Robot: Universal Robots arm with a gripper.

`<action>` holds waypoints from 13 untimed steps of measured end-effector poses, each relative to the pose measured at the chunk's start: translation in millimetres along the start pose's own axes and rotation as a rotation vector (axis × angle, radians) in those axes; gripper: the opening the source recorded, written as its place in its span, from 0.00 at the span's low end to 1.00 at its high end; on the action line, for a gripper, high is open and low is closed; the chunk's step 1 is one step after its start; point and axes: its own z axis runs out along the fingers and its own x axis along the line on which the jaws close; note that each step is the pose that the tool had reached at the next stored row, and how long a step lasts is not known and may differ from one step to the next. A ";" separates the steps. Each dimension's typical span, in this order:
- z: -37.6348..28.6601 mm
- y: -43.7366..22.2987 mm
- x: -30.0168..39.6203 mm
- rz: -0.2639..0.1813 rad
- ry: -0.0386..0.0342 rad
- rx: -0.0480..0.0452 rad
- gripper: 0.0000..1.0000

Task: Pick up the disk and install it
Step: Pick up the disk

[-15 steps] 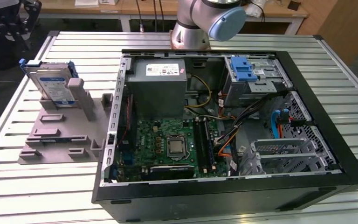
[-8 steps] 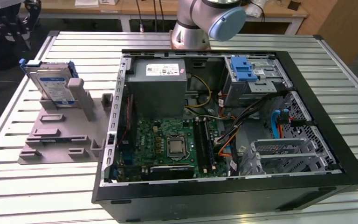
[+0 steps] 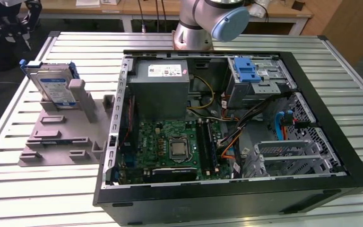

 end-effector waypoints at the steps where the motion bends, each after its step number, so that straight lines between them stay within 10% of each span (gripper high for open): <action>1: 0.0 0.0 0.0 -0.015 0.0006 0.0001 0.11; 13: 0.3 0.0 0.0 -0.218 0.0086 0.0013 0.11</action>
